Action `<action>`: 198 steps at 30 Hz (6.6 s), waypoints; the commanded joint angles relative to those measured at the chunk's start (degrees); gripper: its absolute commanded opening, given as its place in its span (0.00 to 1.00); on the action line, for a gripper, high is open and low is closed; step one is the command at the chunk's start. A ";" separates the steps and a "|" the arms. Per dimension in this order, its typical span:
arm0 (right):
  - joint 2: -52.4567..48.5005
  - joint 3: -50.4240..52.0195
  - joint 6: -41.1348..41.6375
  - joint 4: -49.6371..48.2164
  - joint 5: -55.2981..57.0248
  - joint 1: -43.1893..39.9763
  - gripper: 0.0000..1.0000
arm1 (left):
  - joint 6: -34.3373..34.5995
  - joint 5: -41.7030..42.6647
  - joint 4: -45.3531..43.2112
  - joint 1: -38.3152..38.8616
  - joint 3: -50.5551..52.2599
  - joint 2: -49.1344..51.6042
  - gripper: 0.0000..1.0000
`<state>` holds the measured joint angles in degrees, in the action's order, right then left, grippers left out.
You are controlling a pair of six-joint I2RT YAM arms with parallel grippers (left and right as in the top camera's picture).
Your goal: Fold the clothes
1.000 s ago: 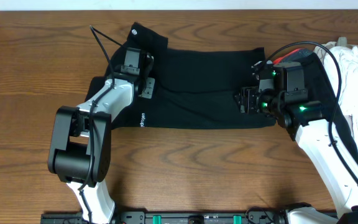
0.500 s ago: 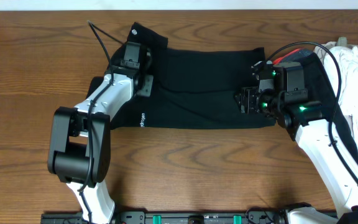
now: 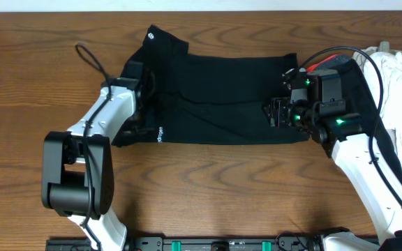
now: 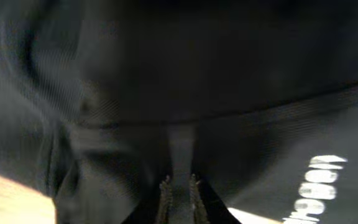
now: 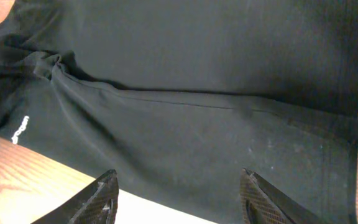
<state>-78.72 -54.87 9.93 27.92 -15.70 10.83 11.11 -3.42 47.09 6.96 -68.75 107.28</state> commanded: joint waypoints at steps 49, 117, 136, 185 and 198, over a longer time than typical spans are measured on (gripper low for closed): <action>-26.91 -0.57 9.66 17.18 19.52 -11.02 0.01 | -0.07 -5.60 -5.92 -20.28 0.98 -0.76 0.24; -1.53 -17.75 1.77 27.80 -6.19 -16.76 0.74 | -17.16 16.61 -29.99 -3.41 -41.42 28.87 0.71; -1.53 -17.53 1.79 33.00 -6.21 -16.76 0.70 | -17.97 5.70 -40.04 -2.19 -41.42 34.99 0.66; -43.63 -35.43 0.83 -0.98 -4.15 -19.10 0.64 | -18.73 7.30 -0.83 0.17 -41.42 14.75 0.06; -53.22 -37.18 1.84 -6.93 -8.90 -17.49 0.57 | -17.53 7.23 0.92 0.61 -41.42 14.75 0.06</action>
<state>-129.78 -91.68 11.49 20.88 -23.46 -7.44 -7.29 4.25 47.66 7.66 -110.06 121.99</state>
